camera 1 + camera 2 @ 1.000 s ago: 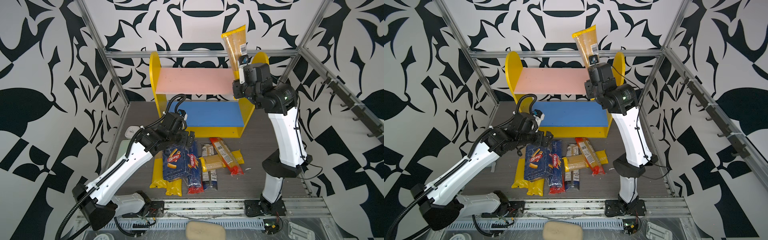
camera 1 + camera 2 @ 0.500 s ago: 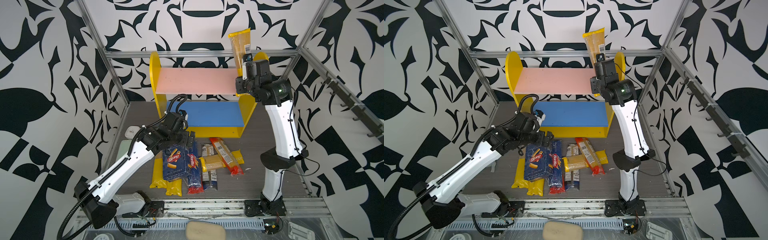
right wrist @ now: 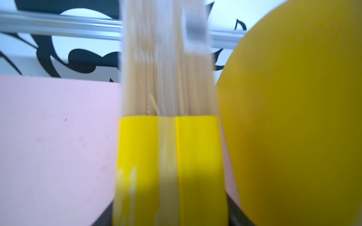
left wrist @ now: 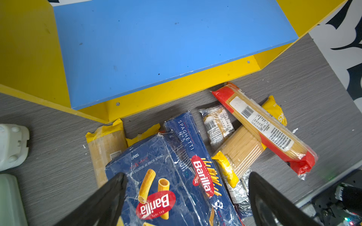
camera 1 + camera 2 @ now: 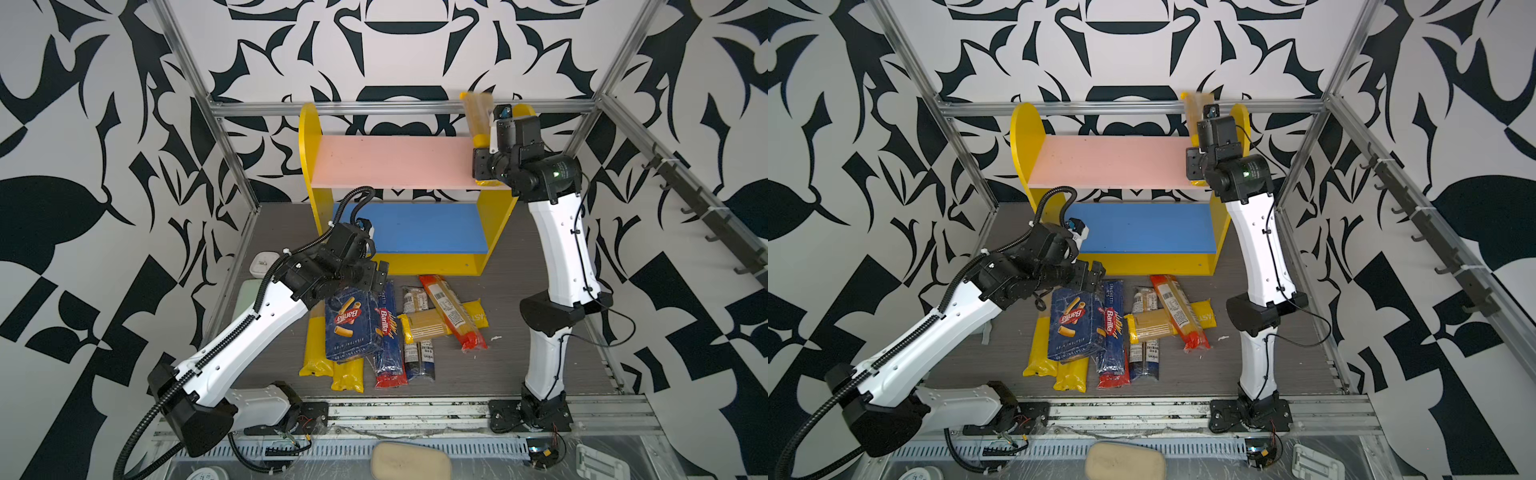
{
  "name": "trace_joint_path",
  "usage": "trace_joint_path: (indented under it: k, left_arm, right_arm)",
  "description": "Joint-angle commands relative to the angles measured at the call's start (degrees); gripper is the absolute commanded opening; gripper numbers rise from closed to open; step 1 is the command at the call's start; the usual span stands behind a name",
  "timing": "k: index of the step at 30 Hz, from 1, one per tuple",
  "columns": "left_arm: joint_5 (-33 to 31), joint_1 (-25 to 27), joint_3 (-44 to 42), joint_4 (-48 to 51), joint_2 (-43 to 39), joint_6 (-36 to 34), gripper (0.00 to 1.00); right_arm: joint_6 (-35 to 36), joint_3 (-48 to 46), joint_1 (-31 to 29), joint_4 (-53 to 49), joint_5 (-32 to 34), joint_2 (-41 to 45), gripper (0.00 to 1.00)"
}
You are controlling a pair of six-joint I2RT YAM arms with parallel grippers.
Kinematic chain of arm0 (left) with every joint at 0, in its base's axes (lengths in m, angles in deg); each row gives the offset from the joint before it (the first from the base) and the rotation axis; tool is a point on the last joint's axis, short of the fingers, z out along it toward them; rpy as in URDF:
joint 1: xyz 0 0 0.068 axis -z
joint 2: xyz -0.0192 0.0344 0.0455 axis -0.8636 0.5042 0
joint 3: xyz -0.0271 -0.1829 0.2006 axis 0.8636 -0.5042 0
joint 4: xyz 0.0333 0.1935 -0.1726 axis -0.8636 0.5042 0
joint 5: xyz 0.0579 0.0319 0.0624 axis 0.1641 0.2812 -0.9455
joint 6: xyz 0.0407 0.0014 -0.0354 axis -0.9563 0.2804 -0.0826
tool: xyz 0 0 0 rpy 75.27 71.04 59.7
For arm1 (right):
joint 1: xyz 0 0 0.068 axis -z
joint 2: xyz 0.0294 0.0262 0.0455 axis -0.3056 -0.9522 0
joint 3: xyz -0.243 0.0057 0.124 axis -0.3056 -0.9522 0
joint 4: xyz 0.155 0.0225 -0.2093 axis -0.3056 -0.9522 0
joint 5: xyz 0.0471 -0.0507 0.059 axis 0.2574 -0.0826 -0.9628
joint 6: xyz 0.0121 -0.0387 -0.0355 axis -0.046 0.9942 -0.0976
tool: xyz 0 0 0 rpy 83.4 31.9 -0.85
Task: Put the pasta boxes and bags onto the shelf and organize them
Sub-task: 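Lower the bag onto the pink shelf and open the right gripper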
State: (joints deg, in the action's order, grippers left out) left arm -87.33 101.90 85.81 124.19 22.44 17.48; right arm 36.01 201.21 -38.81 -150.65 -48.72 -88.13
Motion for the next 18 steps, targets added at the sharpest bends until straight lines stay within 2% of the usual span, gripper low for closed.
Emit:
trace_joint_path:
  k: [1,12,18]
  left_arm:
    - [-1.22,0.1,1.58,2.61,-2.06,0.11,0.99]
    - [-2.38,0.1,0.72,2.69,-4.08,0.6,0.99]
    - [-3.04,0.1,-0.83,1.85,-7.13,1.38,0.99]
  right_arm:
    - [-0.75,1.56,0.05,4.27,-0.2,1.41,0.9]
    - [-0.02,-0.12,-0.4,4.85,-1.23,6.29,0.97]
    - [1.53,-8.77,-6.06,8.04,2.65,14.86,1.0]
